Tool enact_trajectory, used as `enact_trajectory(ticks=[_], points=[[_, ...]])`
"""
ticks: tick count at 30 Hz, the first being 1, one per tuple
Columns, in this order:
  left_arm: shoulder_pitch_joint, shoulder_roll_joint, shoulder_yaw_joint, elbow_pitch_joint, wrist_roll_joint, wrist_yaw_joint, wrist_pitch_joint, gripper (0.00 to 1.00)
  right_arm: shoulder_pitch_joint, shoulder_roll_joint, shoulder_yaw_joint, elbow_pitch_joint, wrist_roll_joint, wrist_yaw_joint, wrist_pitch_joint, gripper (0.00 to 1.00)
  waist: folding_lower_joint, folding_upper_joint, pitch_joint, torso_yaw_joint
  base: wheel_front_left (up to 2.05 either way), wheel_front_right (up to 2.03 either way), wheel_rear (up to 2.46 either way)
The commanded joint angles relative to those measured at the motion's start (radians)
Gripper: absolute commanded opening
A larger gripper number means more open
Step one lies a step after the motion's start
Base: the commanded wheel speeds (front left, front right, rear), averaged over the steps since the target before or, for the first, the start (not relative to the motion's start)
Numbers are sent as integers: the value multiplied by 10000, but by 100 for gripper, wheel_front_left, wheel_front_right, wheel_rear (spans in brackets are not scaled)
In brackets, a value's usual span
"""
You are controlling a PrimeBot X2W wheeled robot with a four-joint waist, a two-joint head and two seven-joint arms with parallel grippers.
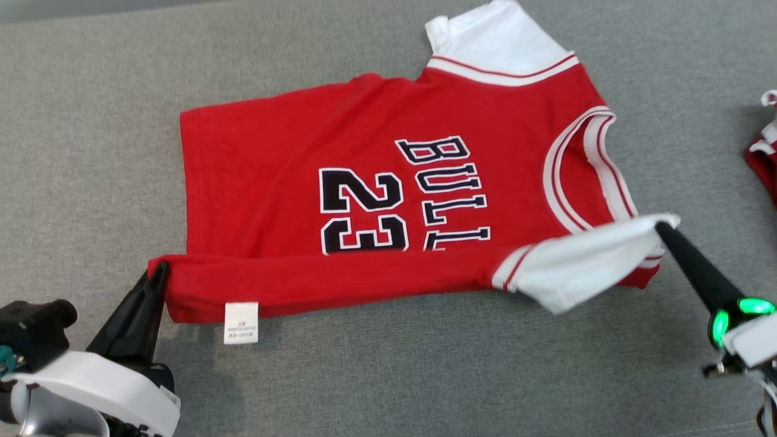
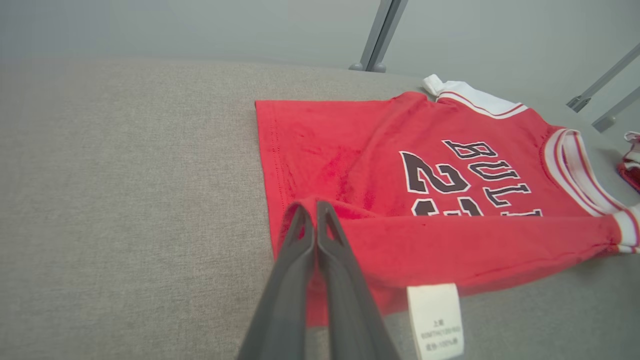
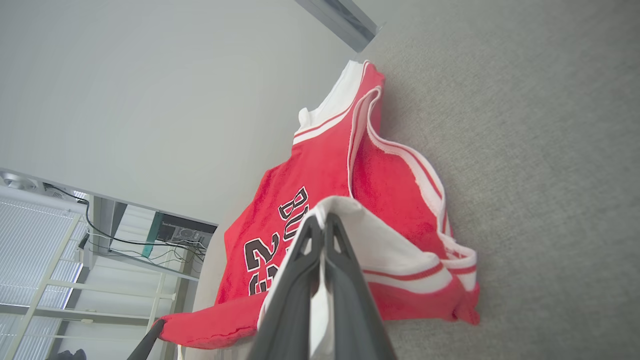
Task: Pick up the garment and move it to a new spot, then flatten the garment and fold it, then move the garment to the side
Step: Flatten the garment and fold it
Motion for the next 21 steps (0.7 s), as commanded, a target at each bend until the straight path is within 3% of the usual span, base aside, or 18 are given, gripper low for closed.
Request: enact_trajectory(ticks=[1,8,15,16,17,18,19,21], points=[[-251,-18,47,121,-10,-95,-23,0,-436,-23,-91,263,-123,2,42,0,0,0,416,108,0,0,0],[-844,-352,-151,766,-226,-609,26,0,-2398,-23,-211,1913,-568,2,163,0,0,0,980,348,0,0,0],[-1344,-751,-396,1610,-376,-1047,27,0,-3253,-30,-196,3031,-1045,2,38,0,0,0,1161,467,0,0,0],[-1397,-792,-428,1707,-378,-1107,20,23,-3275,-29,-170,3095,-1006,2,12,0,0,0,1142,479,0,0,0],[-1432,-864,-422,1789,-409,-1133,-48,58,-3266,-29,-156,3115,-970,2,-90,35,0,0,1109,488,0,0,0],[-1479,-920,-421,1881,-397,-1209,-137,100,-3217,-34,-146,3108,-906,2,-168,77,0,0,1063,498,0,0,0],[-1519,-973,-417,1991,-360,-1223,-226,100,-3106,-31,-126,3078,-826,2,-245,100,0,0,1001,510,0,0,0],[-1623,-1170,-324,2132,-291,-1278,-572,100,-2902,-34,-140,2872,-690,2,-535,100,0,0,852,512,0,0,0]])
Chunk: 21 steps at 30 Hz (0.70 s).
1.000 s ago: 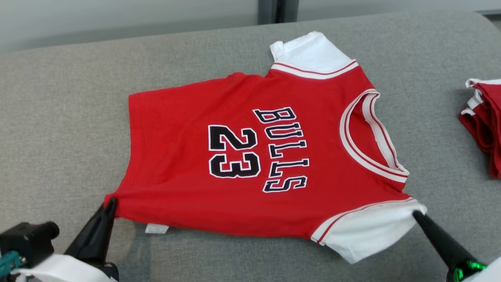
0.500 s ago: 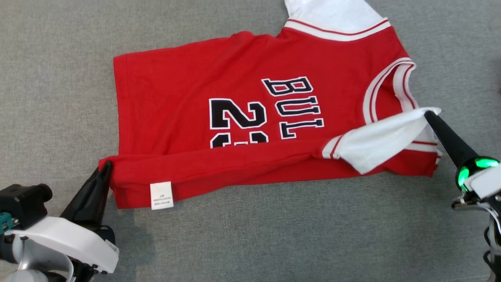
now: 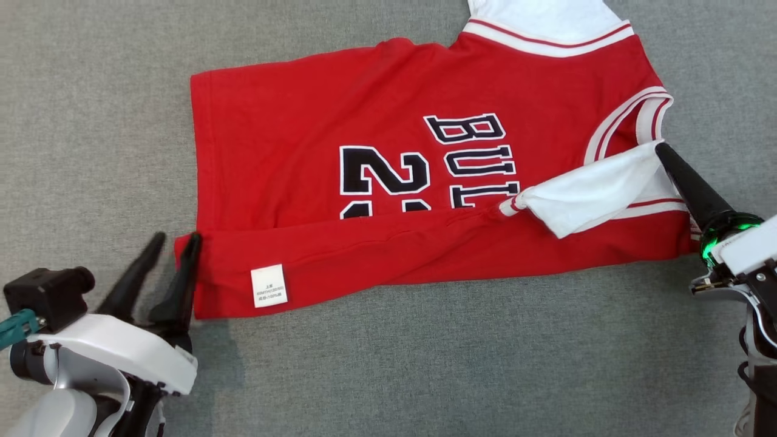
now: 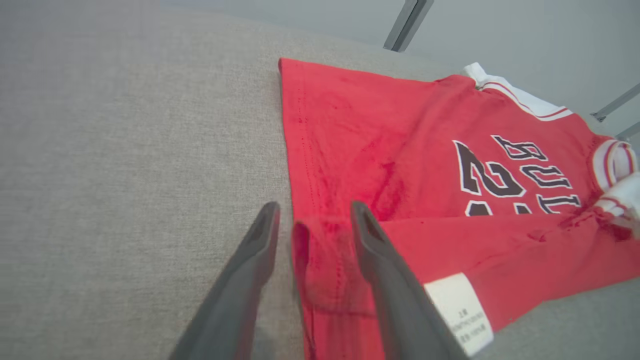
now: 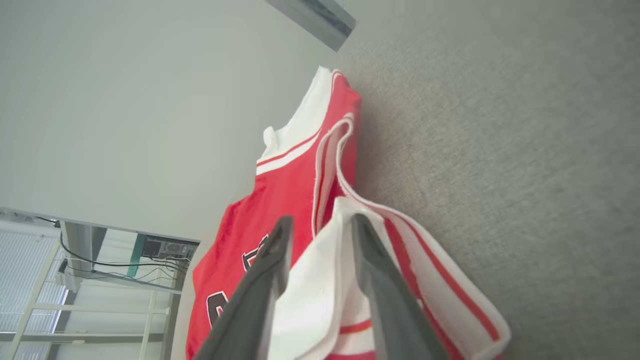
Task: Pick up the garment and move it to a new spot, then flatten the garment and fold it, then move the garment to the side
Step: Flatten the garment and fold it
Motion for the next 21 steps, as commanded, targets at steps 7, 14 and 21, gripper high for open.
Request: enact_trajectory(ticks=[7,14,21], points=[[-455,-492,461,323,604,147,-1513,100,979,-89,44,-1444,-124,4,-1430,100,0,0,-568,-43,0,0,0],[-835,-917,1167,453,1990,473,-2305,100,1781,-926,1099,-2968,-2644,3,-4444,100,0,0,-1043,-249,0,0,0],[-640,-1572,1965,467,4013,224,-2349,100,2174,-1608,2037,-2502,-4950,3,-6403,100,0,0,-1373,-336,0,0,0]])
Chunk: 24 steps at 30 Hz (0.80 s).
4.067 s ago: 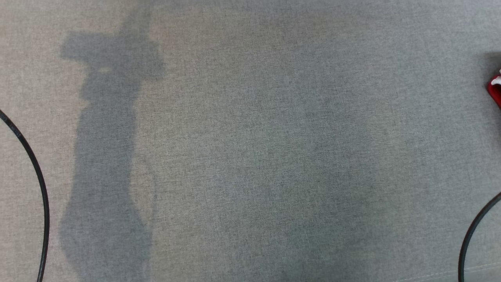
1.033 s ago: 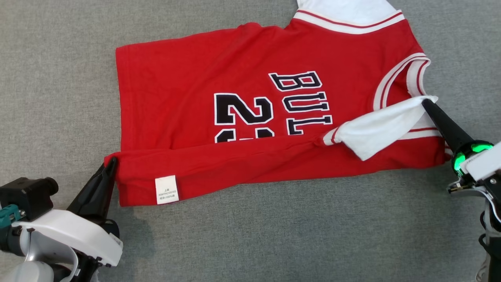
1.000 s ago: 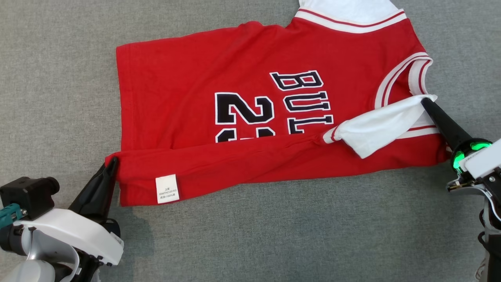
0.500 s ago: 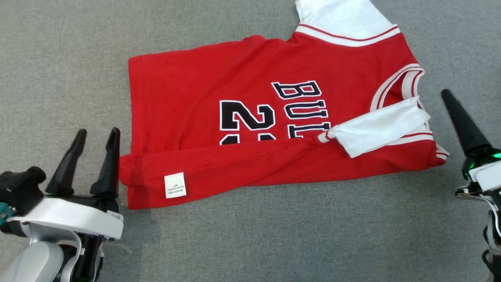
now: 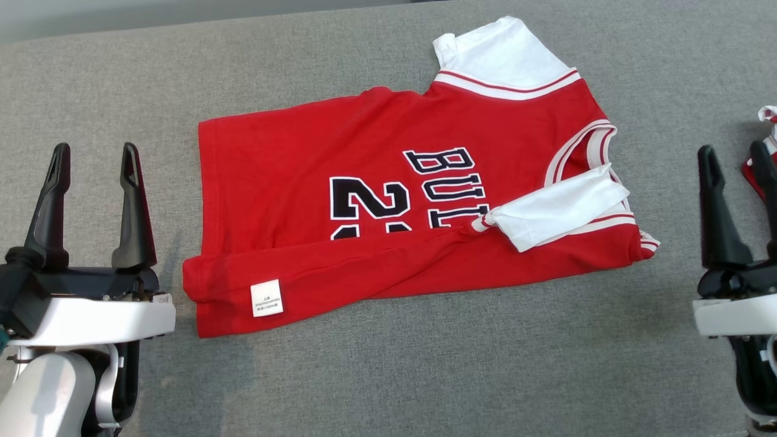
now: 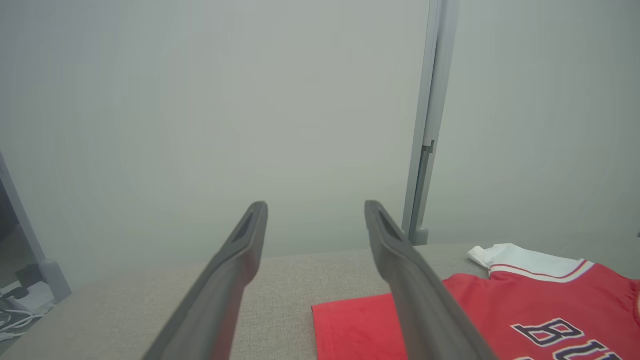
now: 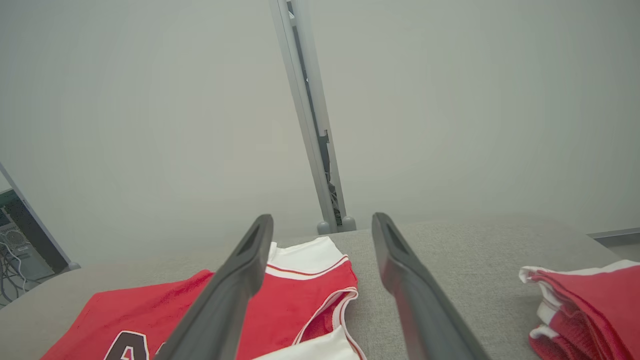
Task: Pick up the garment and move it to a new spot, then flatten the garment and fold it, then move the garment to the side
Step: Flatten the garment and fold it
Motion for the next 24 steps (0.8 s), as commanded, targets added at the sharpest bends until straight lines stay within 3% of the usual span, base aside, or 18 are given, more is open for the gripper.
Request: enact_trajectory(ticks=[1,14,24], points=[[150,-101,185,65,391,-162,-26,100,163,-90,88,290,-429,1,-334,100,0,0,-73,-13,0,0,0],[700,-1130,873,866,1446,-1351,-28,100,204,-111,507,1503,-1195,1,-1143,100,0,0,-277,166,0,0,0],[1267,-1865,268,1939,1636,-1999,-29,100,363,-138,612,3018,-1039,1,-1131,100,0,0,121,317,0,0,0]])
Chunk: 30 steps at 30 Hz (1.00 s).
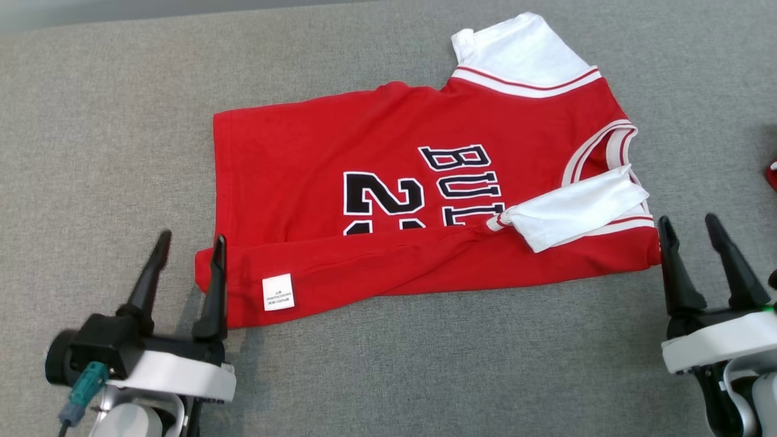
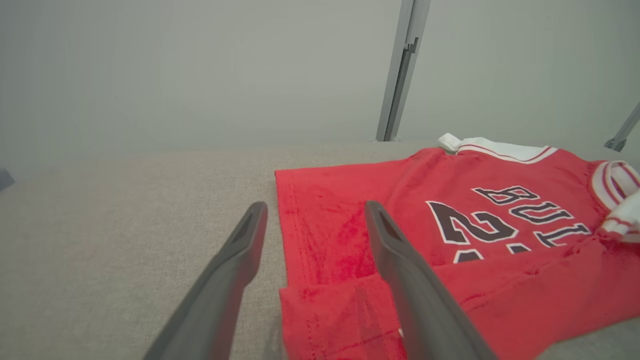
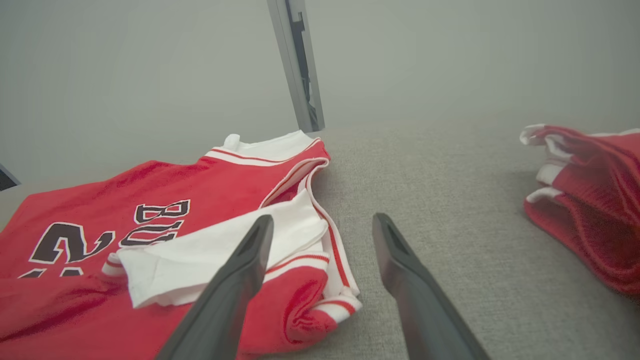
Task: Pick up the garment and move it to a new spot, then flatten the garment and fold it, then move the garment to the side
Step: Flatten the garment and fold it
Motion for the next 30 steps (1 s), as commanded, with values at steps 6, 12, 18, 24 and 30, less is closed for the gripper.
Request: enact_trajectory(ticks=[6,12,18,24,30], points=[[394,-498,-82,830,-135,-450,-28,100,-37,26,273,1043,74,1,-185,100,0,0,309,88,0,0,0],[665,-884,69,1633,-298,-820,-28,100,-440,-20,581,1798,281,1,-314,100,0,0,527,103,0,0,0],[373,-1100,35,2542,-613,-1254,46,100,-764,-118,953,2393,564,1,-106,100,0,0,613,198,0,0,0],[-56,-1062,67,2959,-1017,-1587,484,0,-860,-193,1215,2502,916,1,103,0,0,0,611,164,0,0,0],[-160,-680,378,2198,-1369,-1664,826,0,-344,-371,1076,1555,1470,-1,340,0,0,0,550,185,0,0,0]])
